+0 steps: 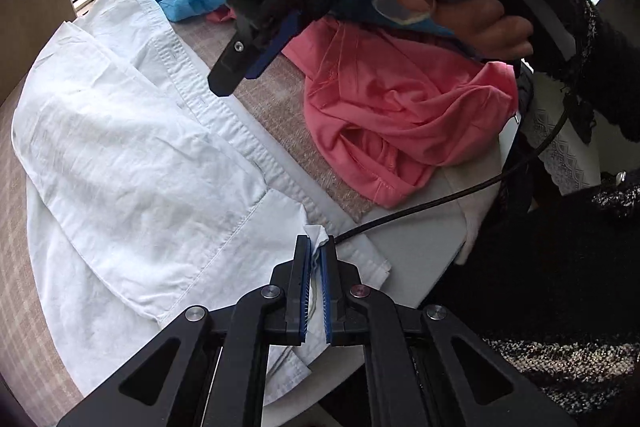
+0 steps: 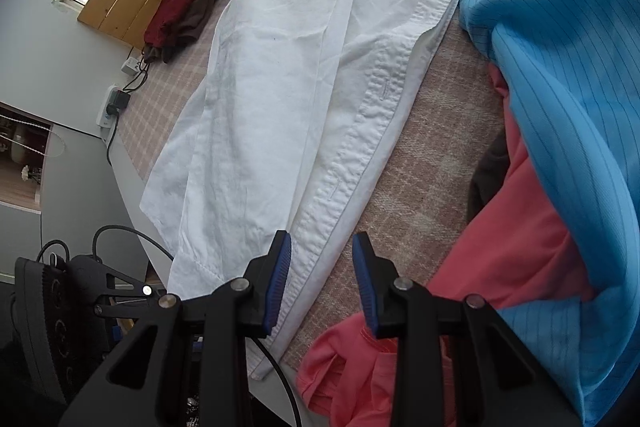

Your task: Fold clothes

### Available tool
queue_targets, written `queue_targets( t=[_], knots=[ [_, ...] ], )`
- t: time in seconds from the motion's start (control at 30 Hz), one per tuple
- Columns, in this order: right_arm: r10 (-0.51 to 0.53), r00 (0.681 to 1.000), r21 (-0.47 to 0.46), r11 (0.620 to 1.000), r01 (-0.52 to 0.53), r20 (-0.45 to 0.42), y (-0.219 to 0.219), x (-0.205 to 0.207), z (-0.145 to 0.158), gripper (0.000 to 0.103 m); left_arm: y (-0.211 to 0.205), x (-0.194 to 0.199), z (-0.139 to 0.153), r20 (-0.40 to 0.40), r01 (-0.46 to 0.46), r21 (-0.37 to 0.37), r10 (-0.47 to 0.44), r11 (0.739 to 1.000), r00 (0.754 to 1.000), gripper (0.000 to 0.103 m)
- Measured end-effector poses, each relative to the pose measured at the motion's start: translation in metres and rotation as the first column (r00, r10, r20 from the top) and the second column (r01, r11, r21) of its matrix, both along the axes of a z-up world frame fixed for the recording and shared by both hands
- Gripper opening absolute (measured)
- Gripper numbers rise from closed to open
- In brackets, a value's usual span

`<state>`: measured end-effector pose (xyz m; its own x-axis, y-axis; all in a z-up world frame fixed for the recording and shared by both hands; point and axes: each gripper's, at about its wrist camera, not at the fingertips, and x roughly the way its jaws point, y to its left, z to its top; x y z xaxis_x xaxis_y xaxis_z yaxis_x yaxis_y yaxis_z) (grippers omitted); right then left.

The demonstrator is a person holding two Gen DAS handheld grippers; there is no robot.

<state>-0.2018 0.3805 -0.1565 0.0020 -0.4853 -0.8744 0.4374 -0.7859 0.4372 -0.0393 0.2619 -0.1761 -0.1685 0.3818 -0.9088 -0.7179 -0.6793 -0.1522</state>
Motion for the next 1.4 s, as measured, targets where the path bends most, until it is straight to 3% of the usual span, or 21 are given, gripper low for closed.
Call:
queue_targets(
  t=[0.23,0.33,0.43,0.47,0.57,0.7,0.83,0.9,1.0,1.17,1.23,1.4],
  knots=[
    [-0.027,0.996,-0.049,0.999,0.023,-0.085,-0.015,-0.04,0.029,0.032,-0.005,0.008,0.0,0.01,0.03,-0.022,-0.03,0.999,1.0,0.005],
    [-0.022,0.989,-0.037,0.999,0.017,-0.148,-0.034,-0.063,0.04,0.032,-0.016,0.008,0.011,0.043,-0.022,-0.015,0.023,1.0,0.999,0.016],
    [-0.025,0.982,-0.037,0.999,0.019,-0.187,-0.045,-0.082,0.053,0.03,-0.052,0.007,0.044,0.032,-0.107,0.034,0.106,0.994,0.994,0.019],
    [-0.028,0.978,-0.041,0.999,0.02,-0.205,-0.045,-0.088,0.059,0.025,-0.067,0.004,0.056,0.013,-0.14,0.036,0.139,0.99,0.99,0.022],
    [-0.049,0.967,-0.06,0.998,0.036,-0.249,-0.039,-0.106,0.084,0.022,-0.117,-0.024,0.086,-0.083,-0.253,-0.019,0.251,0.967,0.964,0.03],
    [-0.071,0.961,-0.034,0.997,0.064,-0.269,-0.03,-0.135,0.112,0.022,-0.177,-0.087,0.107,-0.157,-0.37,-0.046,0.359,0.928,0.92,0.03],
    [-0.054,0.938,0.034,0.997,0.07,-0.341,-0.036,-0.166,0.142,0.022,-0.188,-0.155,0.117,-0.195,-0.35,-0.011,0.341,0.937,0.919,0.03],
    [-0.057,0.925,0.052,0.995,0.082,-0.377,-0.044,-0.183,0.148,0.022,-0.181,-0.195,0.107,-0.17,-0.337,0.023,0.336,0.941,0.926,0.032],
    [-0.076,0.926,0.083,0.99,0.115,-0.369,-0.058,-0.215,0.131,0.022,-0.161,-0.252,0.091,-0.112,-0.324,0.064,0.329,0.944,0.938,0.032],
    [-0.174,0.966,0.035,0.982,0.184,-0.19,-0.066,-0.275,0.068,0.02,-0.12,-0.329,0.065,-0.072,-0.254,0.113,0.263,0.961,0.962,0.032],
    [-0.191,0.967,0.026,0.98,0.198,-0.166,-0.071,-0.294,0.052,0.017,-0.107,-0.358,0.049,-0.036,-0.238,0.119,0.244,0.964,0.969,0.032],
    [-0.196,0.972,-0.051,0.98,0.191,-0.126,-0.087,-0.336,0.018,0.015,-0.088,-0.394,0.003,0.044,-0.2,0.089,0.197,0.976,0.979,0.032]
  ],
)
